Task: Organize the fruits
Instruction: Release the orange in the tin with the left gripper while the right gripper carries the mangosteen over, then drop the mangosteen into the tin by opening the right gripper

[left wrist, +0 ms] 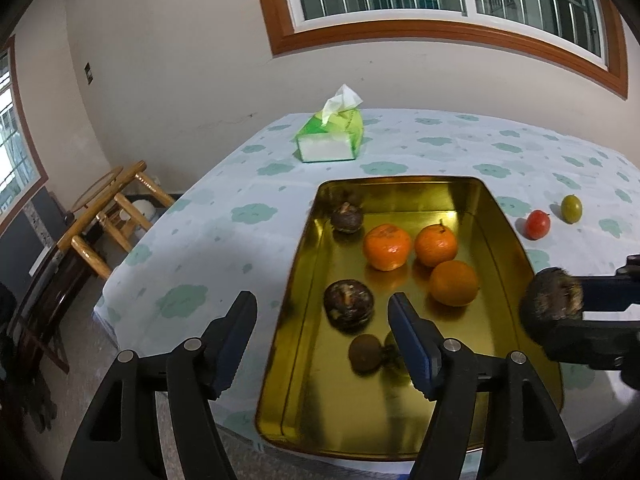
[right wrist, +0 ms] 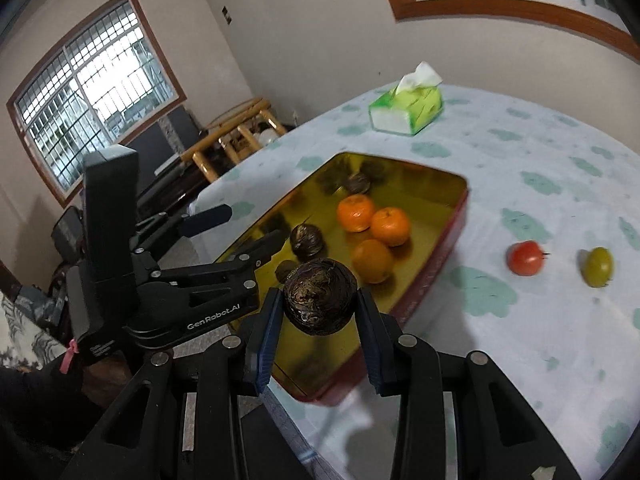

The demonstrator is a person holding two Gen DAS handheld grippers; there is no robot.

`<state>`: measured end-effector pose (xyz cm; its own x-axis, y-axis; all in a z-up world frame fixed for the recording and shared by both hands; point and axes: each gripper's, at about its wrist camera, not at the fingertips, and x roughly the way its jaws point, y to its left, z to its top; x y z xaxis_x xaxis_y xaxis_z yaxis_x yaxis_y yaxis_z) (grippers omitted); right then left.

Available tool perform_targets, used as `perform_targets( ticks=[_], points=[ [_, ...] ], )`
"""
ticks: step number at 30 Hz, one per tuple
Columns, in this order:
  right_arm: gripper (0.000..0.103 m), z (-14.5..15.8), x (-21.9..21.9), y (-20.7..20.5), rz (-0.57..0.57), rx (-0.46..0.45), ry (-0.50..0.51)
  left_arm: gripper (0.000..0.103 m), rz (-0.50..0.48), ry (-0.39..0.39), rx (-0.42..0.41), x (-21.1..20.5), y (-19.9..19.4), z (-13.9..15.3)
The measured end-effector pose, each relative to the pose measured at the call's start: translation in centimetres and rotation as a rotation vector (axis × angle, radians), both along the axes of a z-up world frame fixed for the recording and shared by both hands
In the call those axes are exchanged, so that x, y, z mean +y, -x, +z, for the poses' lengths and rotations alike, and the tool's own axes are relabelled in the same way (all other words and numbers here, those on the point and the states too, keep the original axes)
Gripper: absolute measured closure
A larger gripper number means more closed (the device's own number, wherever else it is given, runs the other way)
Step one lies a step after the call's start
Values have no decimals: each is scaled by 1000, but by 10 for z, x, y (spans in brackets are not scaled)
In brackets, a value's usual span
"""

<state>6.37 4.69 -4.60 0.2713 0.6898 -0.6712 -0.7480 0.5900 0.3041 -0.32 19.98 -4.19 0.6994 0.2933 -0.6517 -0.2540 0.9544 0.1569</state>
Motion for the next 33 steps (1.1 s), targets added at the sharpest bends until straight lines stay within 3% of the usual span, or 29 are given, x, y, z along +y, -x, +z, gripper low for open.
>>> perform_targets(
  ticks=[14,24,29,33],
  points=[
    [68,-30,42,-9,42,40,75,34,45,38,18,30,6,-12],
    [65,-33,50,-13,23,-23,126,34,56,63,27,37,7,-15],
    [60,-22,33,-16,-25,-32,72,34,47,55,24,34,7,-13],
    [55,-12,-10,-20,-143,-82,44,34,17,47,9,28,9,-5]
  ],
)
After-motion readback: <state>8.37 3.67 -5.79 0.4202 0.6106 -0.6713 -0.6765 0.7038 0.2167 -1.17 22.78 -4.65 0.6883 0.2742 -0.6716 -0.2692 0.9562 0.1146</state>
